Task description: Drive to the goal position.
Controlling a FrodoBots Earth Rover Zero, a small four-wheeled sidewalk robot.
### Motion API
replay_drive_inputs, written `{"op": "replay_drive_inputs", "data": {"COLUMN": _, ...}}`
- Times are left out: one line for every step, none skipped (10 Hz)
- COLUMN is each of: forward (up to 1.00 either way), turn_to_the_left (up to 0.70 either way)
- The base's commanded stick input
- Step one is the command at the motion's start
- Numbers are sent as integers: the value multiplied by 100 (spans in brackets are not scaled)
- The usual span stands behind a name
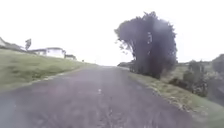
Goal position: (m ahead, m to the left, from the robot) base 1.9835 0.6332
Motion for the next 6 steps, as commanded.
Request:
{"op": "replay_drive_inputs", "data": {"forward": 85, "turn_to_the_left": 32}}
{"op": "replay_drive_inputs", "data": {"forward": 85, "turn_to_the_left": 29}}
{"op": "replay_drive_inputs", "data": {"forward": 85, "turn_to_the_left": 26}}
{"op": "replay_drive_inputs", "data": {"forward": 85, "turn_to_the_left": 22}}
{"op": "replay_drive_inputs", "data": {"forward": 85, "turn_to_the_left": 19}}
{"op": "replay_drive_inputs", "data": {"forward": 85, "turn_to_the_left": 16}}
